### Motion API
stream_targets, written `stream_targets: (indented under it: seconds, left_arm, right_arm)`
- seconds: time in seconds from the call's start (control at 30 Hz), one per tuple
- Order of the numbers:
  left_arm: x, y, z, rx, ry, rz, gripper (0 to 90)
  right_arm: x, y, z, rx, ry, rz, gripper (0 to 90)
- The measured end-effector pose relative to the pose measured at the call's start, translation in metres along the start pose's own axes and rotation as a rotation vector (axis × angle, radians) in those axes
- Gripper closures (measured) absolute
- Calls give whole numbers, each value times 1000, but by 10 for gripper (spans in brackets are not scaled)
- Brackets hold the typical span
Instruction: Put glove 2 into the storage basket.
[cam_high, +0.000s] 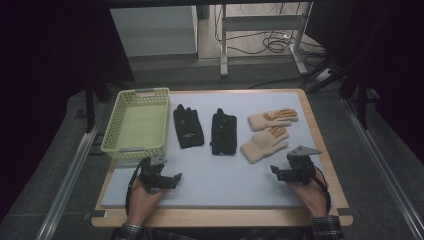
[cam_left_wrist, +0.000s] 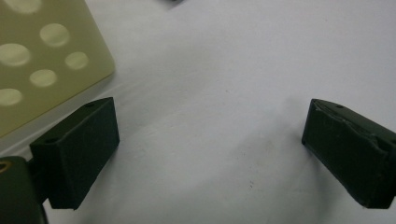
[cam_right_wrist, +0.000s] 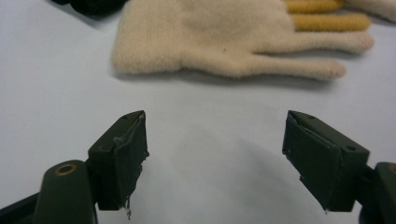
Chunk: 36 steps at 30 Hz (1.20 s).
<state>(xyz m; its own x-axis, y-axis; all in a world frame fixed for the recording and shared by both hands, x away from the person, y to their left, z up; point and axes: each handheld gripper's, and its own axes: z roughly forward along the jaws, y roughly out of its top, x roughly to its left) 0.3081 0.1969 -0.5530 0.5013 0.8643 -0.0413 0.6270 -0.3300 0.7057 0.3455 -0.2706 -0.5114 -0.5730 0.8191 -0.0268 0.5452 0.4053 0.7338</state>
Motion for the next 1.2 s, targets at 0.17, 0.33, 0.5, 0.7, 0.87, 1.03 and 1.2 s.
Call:
stream_targets:
  seconds: [0.17,0.33,0.5,0.7,0.87,1.03,1.2]
  left_arm:
    - [0,0,0,0,0,0,44]
    - [0,0,0,0,0,0,45]
    - [0,0,0,0,0,0,45]
    - [0,0,0,0,0,0,45]
    - [0,0,0,0,0,0,45]
    - [0,0,0,0,-1,0,45]
    - [0,0,0,1,0,1,45]
  right_arm:
    - [-2,10,3,2,10,2,237]
    - [-3,18,7,6,17,13,255]
    - [-7,28,14,12,18,20,288]
    - [-14,39,21,7,7,36,335]
    - [-20,47,28,4,5,53,387]
    - [-22,54,35,5,10,51,412]
    - [-15,62,43,-1,42,31,431]
